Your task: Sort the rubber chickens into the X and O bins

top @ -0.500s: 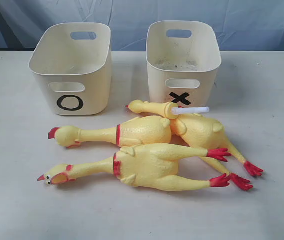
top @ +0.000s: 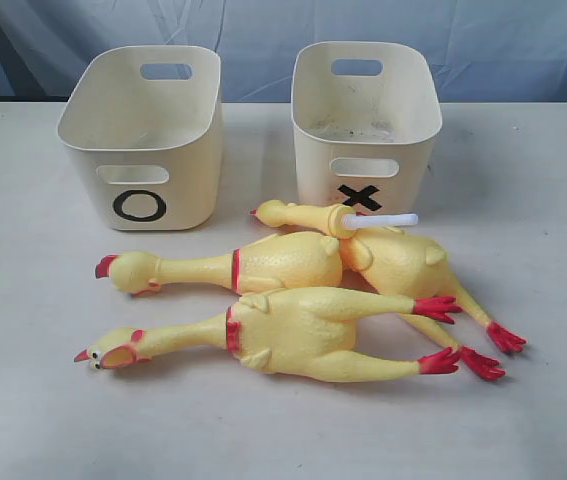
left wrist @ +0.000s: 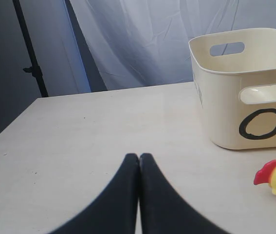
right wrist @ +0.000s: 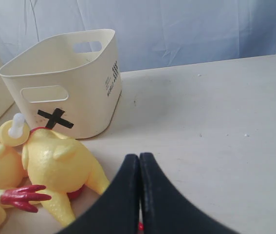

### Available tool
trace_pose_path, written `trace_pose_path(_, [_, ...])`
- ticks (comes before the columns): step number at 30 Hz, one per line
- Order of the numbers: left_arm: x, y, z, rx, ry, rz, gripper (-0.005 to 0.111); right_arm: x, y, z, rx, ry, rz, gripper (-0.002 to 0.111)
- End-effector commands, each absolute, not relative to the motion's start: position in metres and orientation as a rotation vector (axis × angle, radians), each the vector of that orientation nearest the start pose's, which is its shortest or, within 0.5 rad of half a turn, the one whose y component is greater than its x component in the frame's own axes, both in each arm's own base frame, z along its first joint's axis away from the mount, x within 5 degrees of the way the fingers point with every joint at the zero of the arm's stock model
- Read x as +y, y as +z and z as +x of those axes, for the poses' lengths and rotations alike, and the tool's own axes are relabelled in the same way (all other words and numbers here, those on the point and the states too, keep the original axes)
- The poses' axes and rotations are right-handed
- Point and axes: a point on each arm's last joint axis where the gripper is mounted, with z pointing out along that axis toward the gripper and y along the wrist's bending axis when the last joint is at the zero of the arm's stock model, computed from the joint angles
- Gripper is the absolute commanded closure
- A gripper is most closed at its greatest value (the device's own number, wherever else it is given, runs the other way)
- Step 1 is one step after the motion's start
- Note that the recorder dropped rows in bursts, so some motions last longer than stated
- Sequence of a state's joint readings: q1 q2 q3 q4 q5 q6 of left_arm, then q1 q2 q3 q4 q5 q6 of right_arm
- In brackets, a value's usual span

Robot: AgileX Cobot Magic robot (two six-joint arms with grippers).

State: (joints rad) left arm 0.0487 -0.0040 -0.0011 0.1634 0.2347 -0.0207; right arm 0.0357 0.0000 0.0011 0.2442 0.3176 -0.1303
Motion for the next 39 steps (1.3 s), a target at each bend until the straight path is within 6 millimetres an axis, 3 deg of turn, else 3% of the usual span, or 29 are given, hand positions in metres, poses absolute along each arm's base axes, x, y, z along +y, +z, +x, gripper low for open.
trace_pose_path(1, [0.006,0.192,0.055,1.715,0.169,0.048,0.107,0.009,0.186,0.054,1.782,0.168,0.003,0.109])
trace_pose_path(18, [0.006,0.192,0.055,1.715,0.169,0.048,0.107,0.009,0.186,0.054,1.782,0.168,0.003,0.109])
trace_pose_path(23, [0.008,0.193,0.055,1.710,0.269,0.121,0.107,0.009,0.186,0.054,1.782,0.168,0.003,0.109])
trace_pose_path(31, [0.008,0.194,0.055,1.700,0.278,0.130,0.107,0.009,0.186,0.054,1.782,0.168,0.003,0.109])
trace_pose_path(36, [0.004,0.207,0.056,1.556,0.180,0.082,0.107,0.009,0.186,0.054,1.782,0.168,0.003,0.109])
trace_pose_path(39, [0.003,0.223,0.055,1.376,-0.011,-0.078,0.107,0.009,0.186,0.054,1.782,0.168,0.003,0.109])
